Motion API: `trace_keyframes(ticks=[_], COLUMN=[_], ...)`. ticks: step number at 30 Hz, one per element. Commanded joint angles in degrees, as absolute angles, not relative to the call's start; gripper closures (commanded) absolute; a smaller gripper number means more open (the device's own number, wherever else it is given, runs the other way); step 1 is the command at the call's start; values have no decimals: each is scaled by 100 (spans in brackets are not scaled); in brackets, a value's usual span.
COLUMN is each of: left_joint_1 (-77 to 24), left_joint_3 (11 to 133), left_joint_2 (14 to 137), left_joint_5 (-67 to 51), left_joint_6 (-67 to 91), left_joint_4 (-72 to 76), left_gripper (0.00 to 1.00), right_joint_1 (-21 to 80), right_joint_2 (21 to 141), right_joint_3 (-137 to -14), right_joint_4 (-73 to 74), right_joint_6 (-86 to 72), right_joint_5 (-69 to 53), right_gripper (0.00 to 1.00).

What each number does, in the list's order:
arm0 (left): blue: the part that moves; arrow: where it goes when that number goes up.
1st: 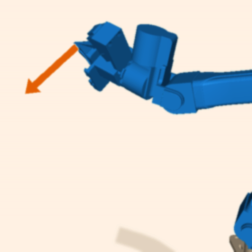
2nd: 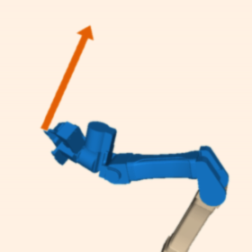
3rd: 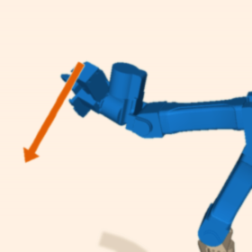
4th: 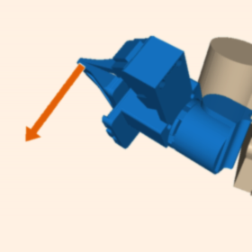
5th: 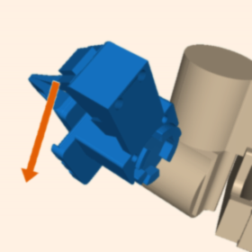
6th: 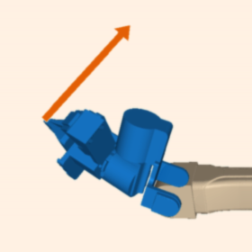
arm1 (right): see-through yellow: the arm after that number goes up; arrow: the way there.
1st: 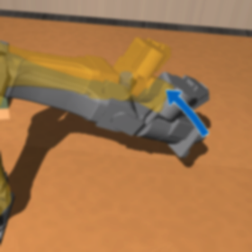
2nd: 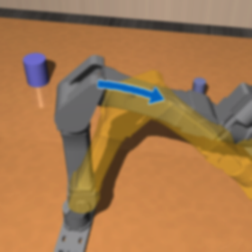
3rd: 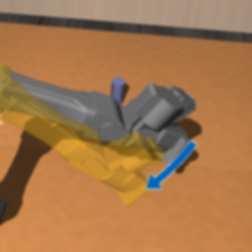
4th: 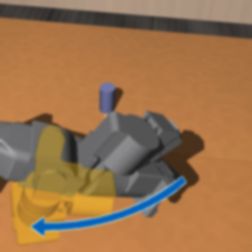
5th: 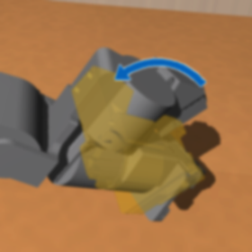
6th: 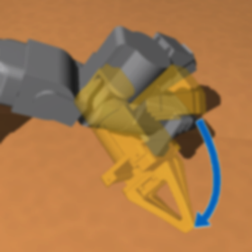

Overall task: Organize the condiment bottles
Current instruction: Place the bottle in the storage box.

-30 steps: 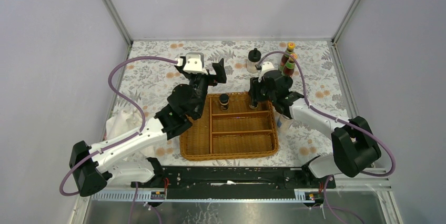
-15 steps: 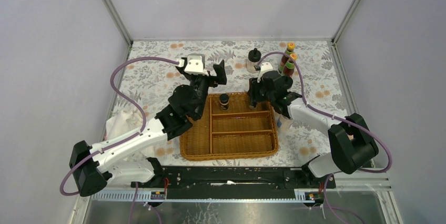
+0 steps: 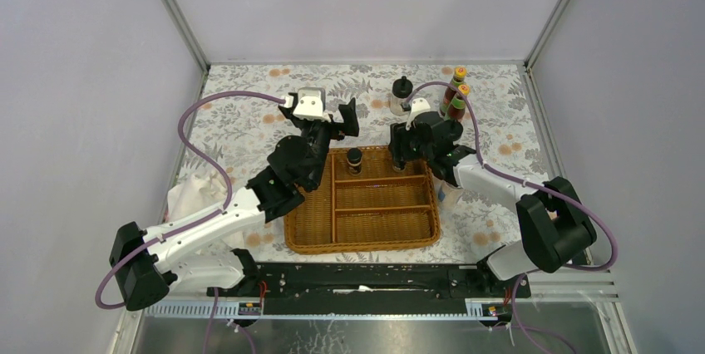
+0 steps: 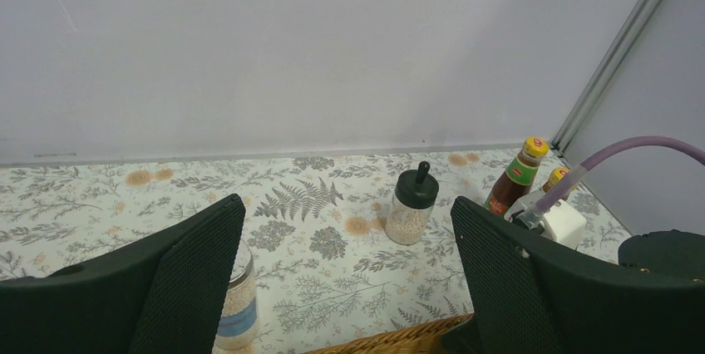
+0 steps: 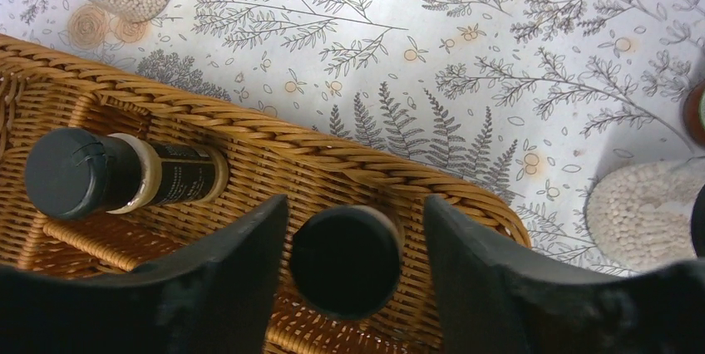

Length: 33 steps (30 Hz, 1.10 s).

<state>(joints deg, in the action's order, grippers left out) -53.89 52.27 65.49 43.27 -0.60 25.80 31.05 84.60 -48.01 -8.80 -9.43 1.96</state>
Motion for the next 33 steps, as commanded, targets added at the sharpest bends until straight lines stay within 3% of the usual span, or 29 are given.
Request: trace_keyframes(ticks=[1, 3, 7, 22, 33], left_joint_1=[-5344, -5344, -5346, -5343, -5346], left_joint_3=[5150, 5150, 5142, 5191, 5459], left_joint_2=[6450, 6442, 6442, 6498, 6589], left_joint_5=[4368, 4368, 4368, 4342, 4296], left_joint_6=[-9, -9, -9, 141, 87], left_joint_4=[2752, 2747, 2755, 2749, 2696], left_gripper=[1, 1, 1, 1, 1], right_joint_1=[3171, 3170, 3172, 3200, 3213], right_joint_2=[8559, 8554, 8522, 8334, 8358], right_joint_3=[-4816, -4825, -4825, -5130, -6997], right_joint_4=[-977, -968, -967, -761, -44], right_joint_6=[-871, -870, -868, -794, -430], right_joint_5=[127, 123, 136, 161, 362], right_gripper=[27, 17, 7, 6, 0])
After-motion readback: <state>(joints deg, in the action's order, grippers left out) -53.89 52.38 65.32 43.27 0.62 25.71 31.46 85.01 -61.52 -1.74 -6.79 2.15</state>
